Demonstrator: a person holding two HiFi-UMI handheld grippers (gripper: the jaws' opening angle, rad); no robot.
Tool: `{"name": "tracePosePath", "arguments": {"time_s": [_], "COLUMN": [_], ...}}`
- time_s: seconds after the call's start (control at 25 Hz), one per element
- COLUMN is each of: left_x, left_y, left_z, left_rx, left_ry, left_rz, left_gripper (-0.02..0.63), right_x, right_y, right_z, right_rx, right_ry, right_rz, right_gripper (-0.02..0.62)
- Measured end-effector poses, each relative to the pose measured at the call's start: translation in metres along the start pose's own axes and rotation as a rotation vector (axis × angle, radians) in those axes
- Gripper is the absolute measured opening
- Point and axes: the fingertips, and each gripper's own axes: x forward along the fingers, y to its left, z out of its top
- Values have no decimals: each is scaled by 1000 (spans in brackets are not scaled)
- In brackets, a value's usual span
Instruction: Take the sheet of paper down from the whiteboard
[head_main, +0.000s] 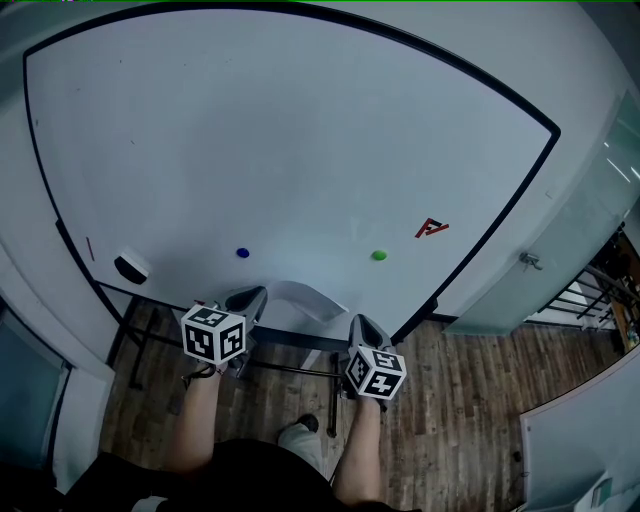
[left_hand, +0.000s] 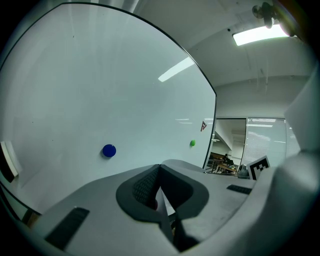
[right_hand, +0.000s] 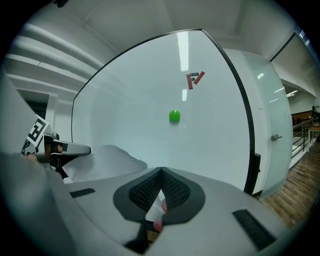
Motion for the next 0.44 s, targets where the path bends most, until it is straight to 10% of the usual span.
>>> {"name": "tracePosePath", "arguments": {"time_s": [0.44], "left_x": [-1], "left_y": [2], "left_z": [0], "left_rx": [5], "left_ry": [5], "left_rz": [1], "left_gripper": [20], "right_x": [5], "right_y": [8], "right_z": [-2], "right_rx": [-1], "right_ry": [4], "right_rz": [17], "right_gripper": [25]}}
